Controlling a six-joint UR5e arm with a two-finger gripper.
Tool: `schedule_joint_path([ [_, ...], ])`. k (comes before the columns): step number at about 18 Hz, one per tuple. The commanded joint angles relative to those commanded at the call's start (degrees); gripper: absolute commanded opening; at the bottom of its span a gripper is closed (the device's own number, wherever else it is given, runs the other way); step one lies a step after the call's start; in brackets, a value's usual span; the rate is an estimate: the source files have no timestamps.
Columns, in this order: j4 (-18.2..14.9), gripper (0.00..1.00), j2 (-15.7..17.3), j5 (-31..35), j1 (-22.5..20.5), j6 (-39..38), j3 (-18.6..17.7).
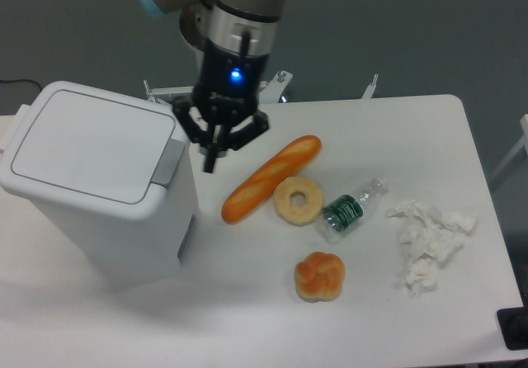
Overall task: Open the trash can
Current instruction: 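Carry the gripper over the baguette to the trash can lid edge, then press down on the lid's hinge edge to flip the lid open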
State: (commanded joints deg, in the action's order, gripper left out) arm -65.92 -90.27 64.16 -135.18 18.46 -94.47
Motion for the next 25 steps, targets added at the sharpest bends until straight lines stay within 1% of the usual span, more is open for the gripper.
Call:
schedule_joint_path([
  [6, -0.17, 0.0, 0.09, -0.09, 0.18, 0.0, -0.27],
  [12, 0.0, 0.0, -0.7, 0.0, 0.18, 0.0, -0.27],
  [25, 0.09, 0.0, -0.61, -0.26, -0.35, 0.0, 0.69],
])
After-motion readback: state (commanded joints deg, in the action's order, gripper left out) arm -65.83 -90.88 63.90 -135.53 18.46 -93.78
